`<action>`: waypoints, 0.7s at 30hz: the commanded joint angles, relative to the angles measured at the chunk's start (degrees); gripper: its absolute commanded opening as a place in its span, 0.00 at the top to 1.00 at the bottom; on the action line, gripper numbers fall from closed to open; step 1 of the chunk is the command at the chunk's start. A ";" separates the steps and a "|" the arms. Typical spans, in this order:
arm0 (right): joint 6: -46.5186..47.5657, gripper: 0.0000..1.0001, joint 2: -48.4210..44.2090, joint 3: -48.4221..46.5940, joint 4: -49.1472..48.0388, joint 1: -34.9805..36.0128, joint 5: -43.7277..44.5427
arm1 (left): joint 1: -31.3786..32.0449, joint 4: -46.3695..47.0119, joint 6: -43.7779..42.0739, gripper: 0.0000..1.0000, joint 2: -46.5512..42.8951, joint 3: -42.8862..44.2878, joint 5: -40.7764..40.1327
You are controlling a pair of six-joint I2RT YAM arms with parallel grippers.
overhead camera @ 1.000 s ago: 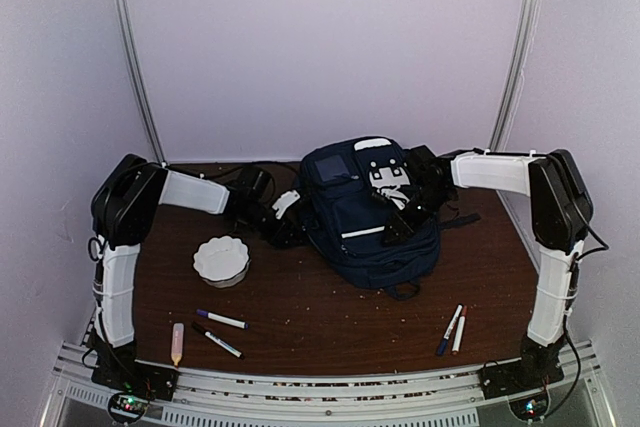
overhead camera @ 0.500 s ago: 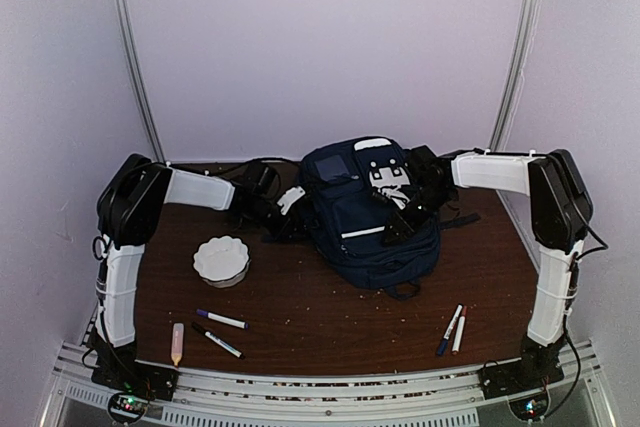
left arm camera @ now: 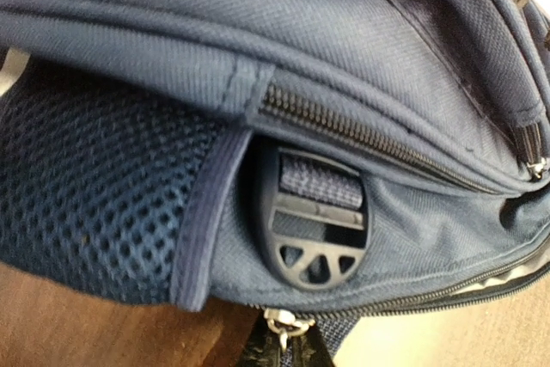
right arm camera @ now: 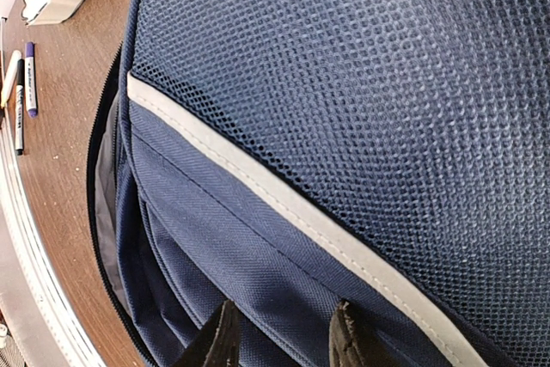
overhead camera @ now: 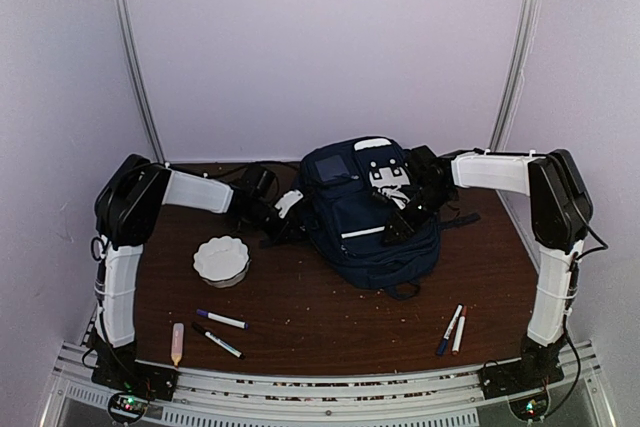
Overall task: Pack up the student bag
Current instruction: Zip the largest pocket of the bag in the student bag.
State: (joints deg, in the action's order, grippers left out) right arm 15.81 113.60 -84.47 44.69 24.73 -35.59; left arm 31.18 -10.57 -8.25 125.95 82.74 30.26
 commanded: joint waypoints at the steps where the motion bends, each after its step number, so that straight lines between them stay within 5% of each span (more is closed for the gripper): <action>1: -0.96 0.63 0.59 0.70 0.41 -0.32 0.93 | 0.20 1.61 0.98 0.98 -3.91 -2.77 -1.84; 12: -3.66 0.63 -1.14 -7.76 2.08 2.03 -3.35 | 1.38 -2.90 2.06 1.00 -7.34 -4.70 -3.63; 21: -22.28 0.62 12.63 -27.81 -7.35 7.03 -0.99 | 3.41 -3.62 1.67 1.00 -8.10 -5.78 -7.87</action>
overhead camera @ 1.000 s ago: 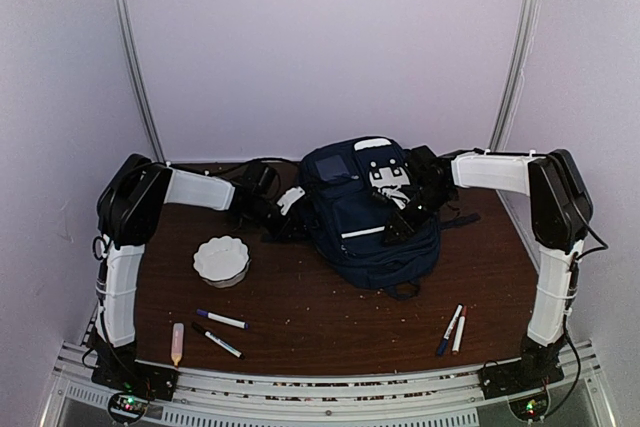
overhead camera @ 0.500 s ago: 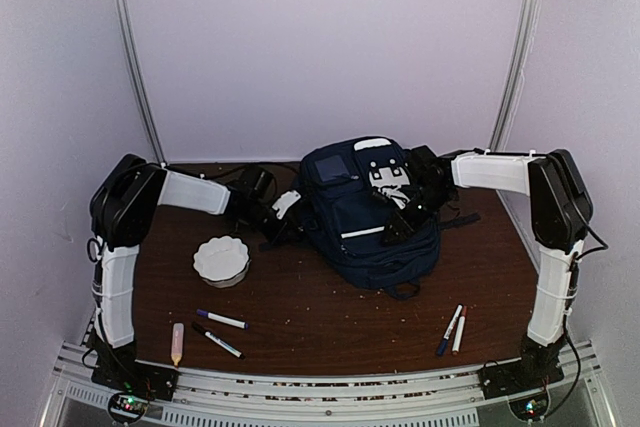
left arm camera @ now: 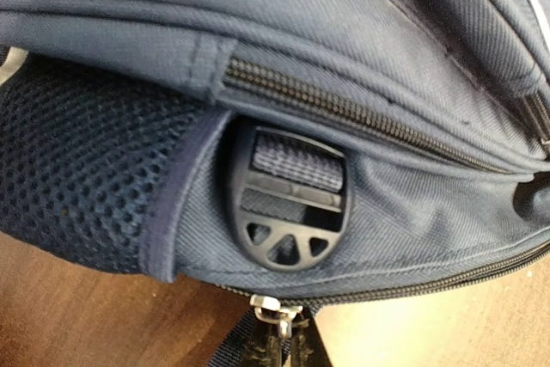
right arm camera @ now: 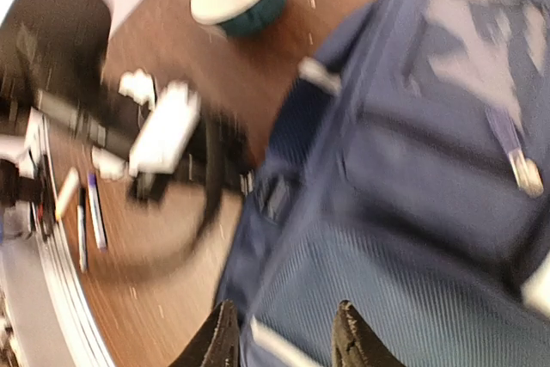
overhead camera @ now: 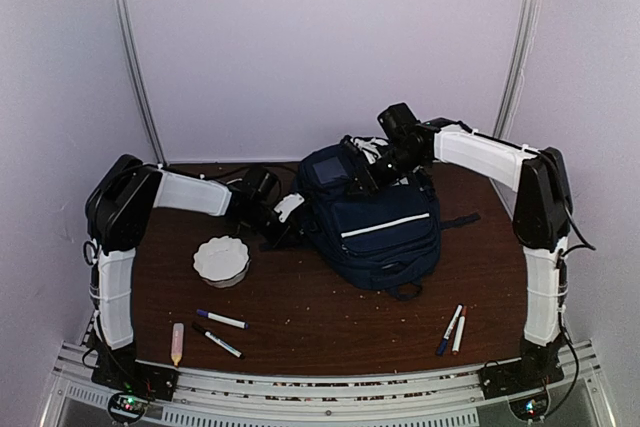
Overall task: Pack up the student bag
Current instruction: Zip the largest pocket of the bag in the student bag.
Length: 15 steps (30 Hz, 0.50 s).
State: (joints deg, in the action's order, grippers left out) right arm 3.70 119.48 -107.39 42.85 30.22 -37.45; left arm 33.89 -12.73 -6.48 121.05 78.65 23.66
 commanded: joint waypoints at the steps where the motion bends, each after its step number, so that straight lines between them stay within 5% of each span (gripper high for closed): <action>1: -11.99 0.61 9.03 -7.15 -6.25 1.67 0.49 | 0.68 -0.82 -0.09 1.00 -3.56 -2.35 -1.45; 8: -18.62 0.58 22.04 -20.26 -9.96 4.80 -4.18 | 1.11 3.68 0.01 1.00 -6.43 -5.34 -2.74; 15: -29.59 0.55 26.63 -17.33 -18.18 7.16 -4.57 | 1.82 4.91 -0.59 1.00 -8.47 -7.64 -4.47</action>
State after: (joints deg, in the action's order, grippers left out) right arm -17.89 143.09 -126.91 29.69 35.66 -41.36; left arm 34.98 -8.08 -6.50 115.63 71.68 20.12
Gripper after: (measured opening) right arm 0.430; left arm 0.027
